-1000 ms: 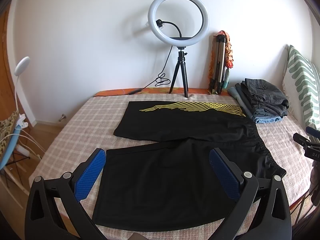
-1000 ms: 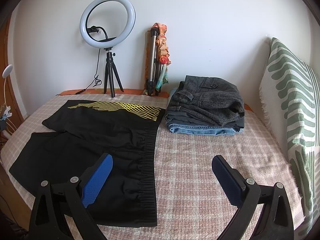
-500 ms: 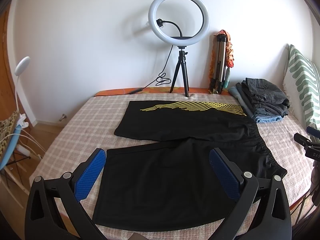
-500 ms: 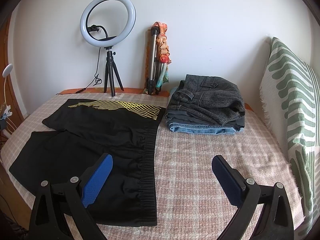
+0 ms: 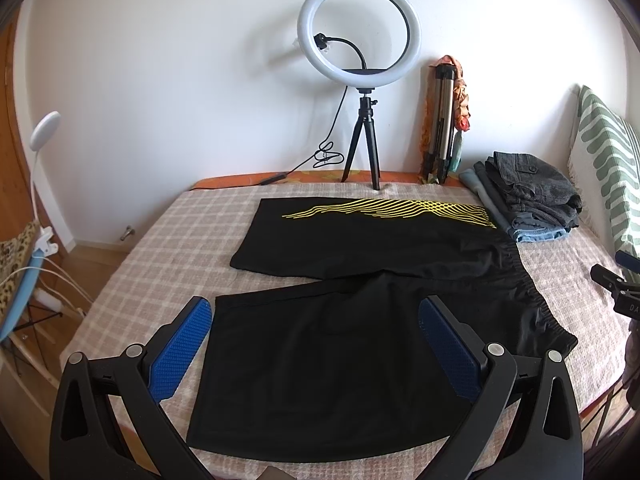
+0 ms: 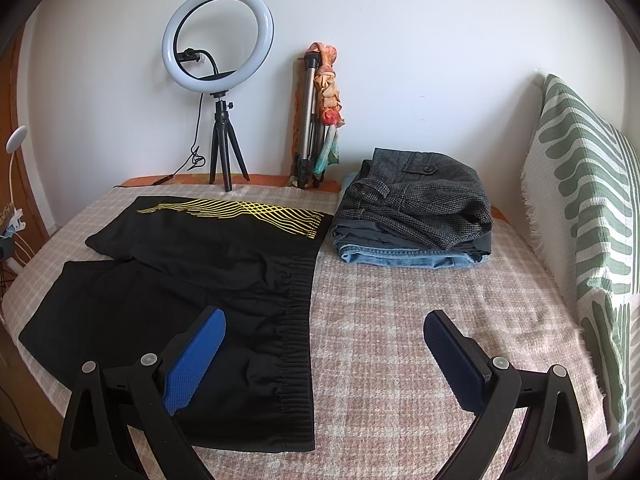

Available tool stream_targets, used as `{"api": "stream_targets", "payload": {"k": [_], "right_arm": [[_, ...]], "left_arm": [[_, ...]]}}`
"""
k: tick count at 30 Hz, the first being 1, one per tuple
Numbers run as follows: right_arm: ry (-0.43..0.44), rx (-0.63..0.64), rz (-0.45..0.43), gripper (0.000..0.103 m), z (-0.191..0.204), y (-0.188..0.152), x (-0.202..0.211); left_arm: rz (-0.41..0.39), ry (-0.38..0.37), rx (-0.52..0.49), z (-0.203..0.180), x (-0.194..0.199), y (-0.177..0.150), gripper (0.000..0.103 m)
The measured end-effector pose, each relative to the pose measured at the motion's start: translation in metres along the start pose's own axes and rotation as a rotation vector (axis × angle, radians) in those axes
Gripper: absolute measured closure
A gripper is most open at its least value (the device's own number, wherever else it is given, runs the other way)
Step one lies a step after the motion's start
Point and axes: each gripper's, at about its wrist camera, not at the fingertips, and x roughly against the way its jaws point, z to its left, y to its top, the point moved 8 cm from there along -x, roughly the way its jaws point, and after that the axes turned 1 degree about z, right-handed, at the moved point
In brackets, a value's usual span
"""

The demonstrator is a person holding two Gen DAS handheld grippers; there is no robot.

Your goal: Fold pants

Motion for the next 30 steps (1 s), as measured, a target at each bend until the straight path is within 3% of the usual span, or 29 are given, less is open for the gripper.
{"api": "stream_targets", "payload": {"k": [13,16,22,30], "right_arm": [[0.06,0.064,0.024,0.006,0.007,-0.01,0.002],[0.066,0.07,0.032,0.006,0.004,-0.014,0.001],[0.089,0.139,0.006,0.009,0.015,-0.01,0.005],[0.152,0.137,0.024,0.015,0.017,0.017,-0.003]], "left_arm": [[0.089,-0.048,0.007,0.021,-0.021,-0.03,0.001],[0.118,-0.057,0.056,0.032,-0.027,-0.033,0.01],[0.095,-0.007,0.012,0.044,-0.028,-0.022,0.015],[0.111,-0.023,-0.017,0.059,-0.046,0.016,0.024]]}}
